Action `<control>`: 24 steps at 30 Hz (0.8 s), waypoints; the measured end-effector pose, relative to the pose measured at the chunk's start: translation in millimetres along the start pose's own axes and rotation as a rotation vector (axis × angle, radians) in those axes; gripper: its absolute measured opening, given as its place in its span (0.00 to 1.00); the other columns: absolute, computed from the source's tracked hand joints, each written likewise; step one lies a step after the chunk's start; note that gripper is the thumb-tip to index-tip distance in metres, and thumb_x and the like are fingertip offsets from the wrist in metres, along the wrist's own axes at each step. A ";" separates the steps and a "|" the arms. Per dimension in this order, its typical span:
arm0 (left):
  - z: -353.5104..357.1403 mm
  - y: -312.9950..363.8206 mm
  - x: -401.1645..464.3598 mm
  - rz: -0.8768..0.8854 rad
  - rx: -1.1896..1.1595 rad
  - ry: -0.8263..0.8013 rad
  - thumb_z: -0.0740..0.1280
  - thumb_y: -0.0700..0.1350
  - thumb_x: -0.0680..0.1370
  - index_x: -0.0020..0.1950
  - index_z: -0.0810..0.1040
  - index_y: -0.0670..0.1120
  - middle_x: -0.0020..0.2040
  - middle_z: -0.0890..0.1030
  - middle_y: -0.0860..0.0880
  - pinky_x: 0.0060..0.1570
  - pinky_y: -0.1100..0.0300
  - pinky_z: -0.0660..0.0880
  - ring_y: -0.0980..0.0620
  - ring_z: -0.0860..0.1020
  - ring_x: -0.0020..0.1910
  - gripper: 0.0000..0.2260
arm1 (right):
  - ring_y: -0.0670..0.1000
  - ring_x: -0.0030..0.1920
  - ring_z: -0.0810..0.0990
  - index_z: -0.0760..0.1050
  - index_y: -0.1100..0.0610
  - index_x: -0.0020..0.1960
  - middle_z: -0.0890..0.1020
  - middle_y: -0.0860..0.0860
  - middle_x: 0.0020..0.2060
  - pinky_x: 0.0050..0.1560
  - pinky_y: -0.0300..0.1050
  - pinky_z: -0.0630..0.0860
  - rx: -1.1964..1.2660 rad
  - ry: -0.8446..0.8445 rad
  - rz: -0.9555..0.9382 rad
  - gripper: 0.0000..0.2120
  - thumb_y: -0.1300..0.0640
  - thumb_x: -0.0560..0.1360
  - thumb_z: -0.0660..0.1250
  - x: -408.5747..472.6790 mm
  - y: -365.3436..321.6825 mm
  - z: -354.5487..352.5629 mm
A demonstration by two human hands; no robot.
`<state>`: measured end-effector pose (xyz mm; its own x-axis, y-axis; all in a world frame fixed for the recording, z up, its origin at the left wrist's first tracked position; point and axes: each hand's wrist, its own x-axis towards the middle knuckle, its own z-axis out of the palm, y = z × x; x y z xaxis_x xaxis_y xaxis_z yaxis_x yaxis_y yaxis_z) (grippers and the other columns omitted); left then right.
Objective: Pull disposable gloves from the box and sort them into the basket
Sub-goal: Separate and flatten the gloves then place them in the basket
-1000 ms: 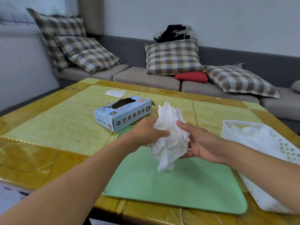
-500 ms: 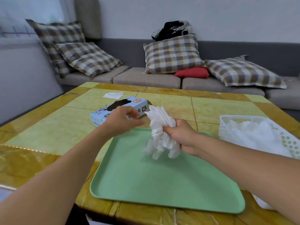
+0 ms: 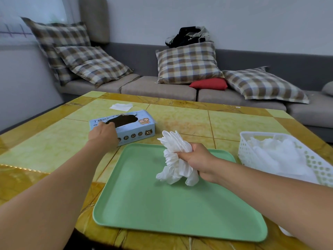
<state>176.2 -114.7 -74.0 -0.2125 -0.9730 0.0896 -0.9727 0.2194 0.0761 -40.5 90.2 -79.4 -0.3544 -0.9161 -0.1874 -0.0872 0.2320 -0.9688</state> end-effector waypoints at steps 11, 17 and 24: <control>25.5 72.7 -29.7 0.399 0.025 0.226 0.69 0.38 0.78 0.72 0.62 0.48 0.66 0.64 0.45 0.37 0.51 0.73 0.42 0.77 0.51 0.26 | 0.47 0.42 0.83 0.82 0.53 0.53 0.86 0.48 0.45 0.39 0.37 0.77 -0.089 -0.020 -0.090 0.07 0.59 0.75 0.74 -1.0 10.8 -1.2; 22.7 93.5 -31.2 0.468 -0.280 -0.024 0.61 0.43 0.83 0.79 0.62 0.44 0.76 0.61 0.41 0.55 0.49 0.73 0.38 0.75 0.63 0.24 | 0.51 0.48 0.86 0.81 0.57 0.60 0.87 0.51 0.50 0.45 0.43 0.81 0.116 0.019 0.013 0.14 0.57 0.76 0.75 2.1 10.9 5.6; -42.0 94.7 -97.3 0.339 -1.223 -0.702 0.66 0.69 0.74 0.63 0.78 0.51 0.58 0.84 0.51 0.57 0.49 0.78 0.49 0.83 0.56 0.27 | 0.57 0.54 0.85 0.78 0.59 0.64 0.85 0.58 0.56 0.52 0.52 0.82 0.421 -0.159 0.039 0.17 0.56 0.77 0.72 -2.8 -11.3 1.0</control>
<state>108.7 3.7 -33.8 -0.7626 -0.6174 -0.1931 -0.2562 0.0141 0.9665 -37.6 89.8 -68.0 -0.1995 -0.9560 -0.2153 0.3211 0.1439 -0.9361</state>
